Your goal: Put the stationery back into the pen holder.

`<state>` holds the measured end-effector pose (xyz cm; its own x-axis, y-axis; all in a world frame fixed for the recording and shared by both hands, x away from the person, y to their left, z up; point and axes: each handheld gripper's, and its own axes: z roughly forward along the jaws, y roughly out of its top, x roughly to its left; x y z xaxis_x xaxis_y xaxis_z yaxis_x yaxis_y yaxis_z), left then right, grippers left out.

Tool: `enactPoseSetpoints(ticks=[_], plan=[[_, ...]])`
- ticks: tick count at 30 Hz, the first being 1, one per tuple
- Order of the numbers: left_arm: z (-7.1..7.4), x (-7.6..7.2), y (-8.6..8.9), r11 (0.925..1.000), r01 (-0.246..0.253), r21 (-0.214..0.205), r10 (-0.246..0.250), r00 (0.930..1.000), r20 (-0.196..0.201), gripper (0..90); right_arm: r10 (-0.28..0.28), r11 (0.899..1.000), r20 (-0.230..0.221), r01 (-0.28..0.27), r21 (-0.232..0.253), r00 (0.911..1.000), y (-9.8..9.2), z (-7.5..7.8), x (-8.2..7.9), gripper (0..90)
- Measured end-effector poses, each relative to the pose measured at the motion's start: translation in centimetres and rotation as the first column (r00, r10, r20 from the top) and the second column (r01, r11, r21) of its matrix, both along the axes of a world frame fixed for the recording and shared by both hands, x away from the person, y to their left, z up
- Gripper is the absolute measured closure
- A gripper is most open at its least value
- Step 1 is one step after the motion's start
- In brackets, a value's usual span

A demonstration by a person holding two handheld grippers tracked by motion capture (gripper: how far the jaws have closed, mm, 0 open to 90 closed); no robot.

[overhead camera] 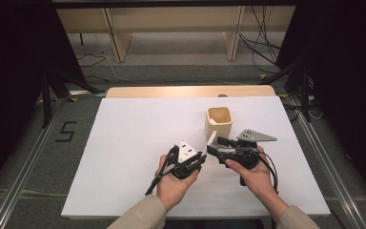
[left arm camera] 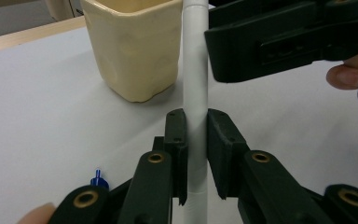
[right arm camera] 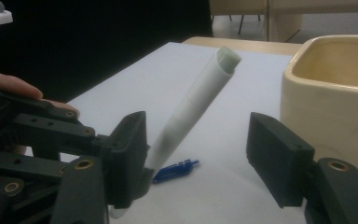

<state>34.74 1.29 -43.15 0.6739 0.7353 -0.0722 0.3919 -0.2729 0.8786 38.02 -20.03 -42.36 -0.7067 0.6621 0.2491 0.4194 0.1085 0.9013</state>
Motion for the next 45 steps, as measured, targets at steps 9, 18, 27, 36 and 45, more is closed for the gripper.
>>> enactPoseSetpoints(ticks=[9, 18, 27, 36, 45], plan=[[-0.1, -0.3, -0.4, 0.9999, 0.012, -0.004, -0.012, 0.9998, 0.016, 78.5, 0.021, 0.999, -0.033, -0.020, 0.033, 0.9992, 0.6, -0.3, 0.2, 53.1], [-0.2, -0.4, -0.5, 1.0000, 0.009, 0.000, -0.009, 0.9997, 0.024, 78.5, 0.041, 0.998, -0.041, -0.038, 0.055, 0.9983, 0.8, -0.5, 0.2, 66.8], [-0.4, -0.4, -0.7, 0.9999, 0.009, 0.005, -0.009, 0.9993, 0.037, 78.4, 0.072, 0.993, -0.057, -0.066, 0.094, 0.9958, 0.8, -0.5, 0.2, 77.0], [-0.5, -0.3, -0.7, 0.9988, 0.020, 0.044, -0.023, 0.9970, 0.074, 69.1, 0.075, 0.993, -0.039, -0.071, 0.099, 0.9964, 0.5, -0.1, 0.0, 78.6], [-0.3, 0.2, 0.7, 0.9970, 0.028, 0.072, -0.033, 0.9975, 0.063, 47.4, 0.039, 0.996, -0.011, -0.037, 0.086, 0.9992, -0.3, 0.2, 0.2, 78.6]])
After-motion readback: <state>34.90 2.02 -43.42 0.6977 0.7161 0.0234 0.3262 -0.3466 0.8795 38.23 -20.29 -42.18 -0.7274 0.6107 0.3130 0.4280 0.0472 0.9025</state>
